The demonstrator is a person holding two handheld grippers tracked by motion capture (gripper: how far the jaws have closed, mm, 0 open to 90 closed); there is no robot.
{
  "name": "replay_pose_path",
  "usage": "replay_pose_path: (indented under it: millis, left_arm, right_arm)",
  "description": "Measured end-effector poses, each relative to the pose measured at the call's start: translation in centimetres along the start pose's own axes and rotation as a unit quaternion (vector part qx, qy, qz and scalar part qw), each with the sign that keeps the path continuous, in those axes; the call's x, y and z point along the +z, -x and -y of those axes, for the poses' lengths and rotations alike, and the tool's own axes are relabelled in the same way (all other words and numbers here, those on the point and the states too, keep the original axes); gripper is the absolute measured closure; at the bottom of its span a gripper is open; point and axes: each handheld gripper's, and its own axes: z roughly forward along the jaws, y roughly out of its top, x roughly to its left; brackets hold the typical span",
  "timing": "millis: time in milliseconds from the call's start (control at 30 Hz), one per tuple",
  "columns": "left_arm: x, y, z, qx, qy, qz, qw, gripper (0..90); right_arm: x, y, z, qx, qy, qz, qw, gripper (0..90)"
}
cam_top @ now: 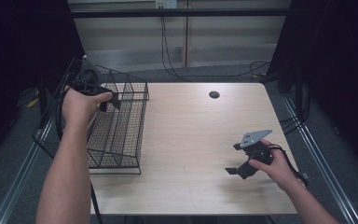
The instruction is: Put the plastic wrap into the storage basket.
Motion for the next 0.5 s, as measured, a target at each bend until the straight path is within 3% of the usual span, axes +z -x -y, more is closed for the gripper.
replay_pose_path:
  millis: [300, 500]
  left_arm:
    - [0.6, 1.6, 0.6, 0.039, 0.001, 0.026, 0.9989, 14.3]
    - [1.0, 3.0, 1.0, 0.066, 0.003, 0.05, 0.9966, 14.1]
  right_arm:
    - [0.1, 0.0, 0.0, -0.001, -0.002, -0.001, 1.0, 0.0]
    - [0.3, -0.1, 0.0, -0.002, -0.006, -0.001, 1.0, 0.0]
